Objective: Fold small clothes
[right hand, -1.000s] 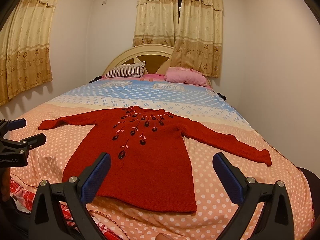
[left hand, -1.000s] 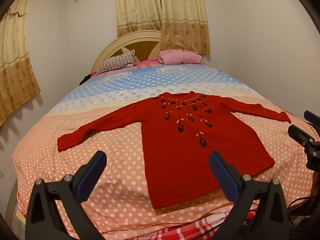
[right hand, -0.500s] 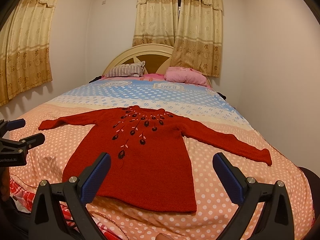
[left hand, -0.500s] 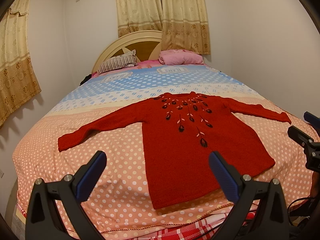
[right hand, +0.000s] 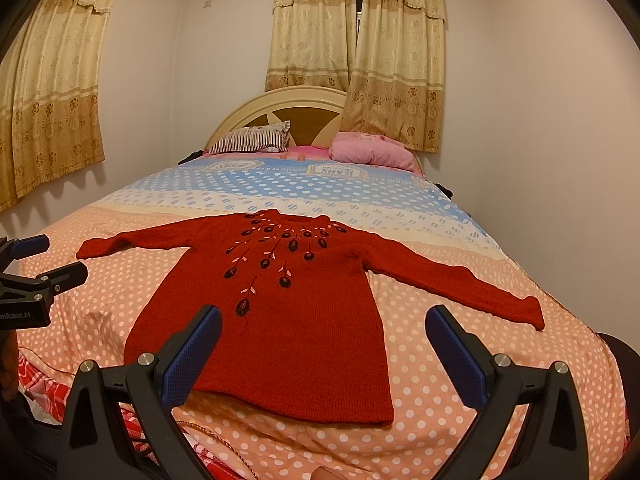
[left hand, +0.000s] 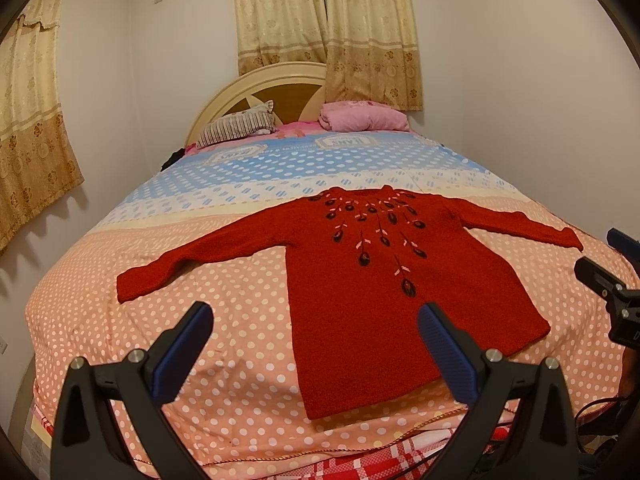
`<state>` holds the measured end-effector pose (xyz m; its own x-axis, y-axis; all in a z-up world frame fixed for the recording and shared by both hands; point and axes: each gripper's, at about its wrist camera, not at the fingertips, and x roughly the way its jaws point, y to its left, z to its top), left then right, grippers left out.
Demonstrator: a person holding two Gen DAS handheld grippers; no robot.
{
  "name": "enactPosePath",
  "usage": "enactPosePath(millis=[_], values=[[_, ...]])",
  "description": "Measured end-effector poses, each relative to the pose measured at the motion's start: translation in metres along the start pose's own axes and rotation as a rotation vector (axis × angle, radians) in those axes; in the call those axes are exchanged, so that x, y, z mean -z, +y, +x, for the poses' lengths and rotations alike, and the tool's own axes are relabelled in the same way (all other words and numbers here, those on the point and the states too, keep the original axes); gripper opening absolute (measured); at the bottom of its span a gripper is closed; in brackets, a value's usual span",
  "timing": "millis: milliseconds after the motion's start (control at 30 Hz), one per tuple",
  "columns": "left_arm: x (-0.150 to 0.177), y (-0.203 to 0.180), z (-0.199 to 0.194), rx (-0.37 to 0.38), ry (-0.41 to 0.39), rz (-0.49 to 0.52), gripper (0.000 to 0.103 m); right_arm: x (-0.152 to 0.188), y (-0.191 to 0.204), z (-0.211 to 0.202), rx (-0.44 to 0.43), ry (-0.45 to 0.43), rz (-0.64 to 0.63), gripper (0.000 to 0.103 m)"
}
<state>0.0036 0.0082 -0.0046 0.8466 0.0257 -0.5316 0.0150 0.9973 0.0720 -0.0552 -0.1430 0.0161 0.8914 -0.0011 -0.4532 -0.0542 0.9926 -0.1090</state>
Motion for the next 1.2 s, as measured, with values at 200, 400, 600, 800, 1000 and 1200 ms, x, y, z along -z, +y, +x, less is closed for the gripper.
enactPosePath(millis=[200, 400, 600, 800, 1000, 1200], values=[[0.000, 0.001, 0.000, -0.001, 0.001, -0.001, 0.103, 0.000, 0.000, 0.000, 0.000, -0.002, 0.000, 0.102], [0.000, 0.002, 0.000, 0.000, 0.001, -0.002, 0.103, -0.001, -0.001, 0.000, 0.000, -0.001, 0.002, 0.102], [0.001, 0.003, 0.001, -0.001, 0.005, -0.004, 0.103, 0.000, 0.000, 0.001, 0.001, 0.004, 0.003, 0.102], [0.002, 0.003, 0.004, -0.003, 0.012, -0.003, 0.103, 0.001, -0.001, 0.001, -0.023, -0.003, 0.004, 0.102], [0.004, 0.003, 0.013, 0.001, 0.033, -0.003, 0.103, 0.006, -0.007, 0.012, -0.016, 0.014, 0.006, 0.102], [0.002, 0.012, 0.033, -0.014, 0.037, -0.006, 0.103, 0.013, -0.052, 0.040, -0.064, 0.105, 0.185, 0.102]])
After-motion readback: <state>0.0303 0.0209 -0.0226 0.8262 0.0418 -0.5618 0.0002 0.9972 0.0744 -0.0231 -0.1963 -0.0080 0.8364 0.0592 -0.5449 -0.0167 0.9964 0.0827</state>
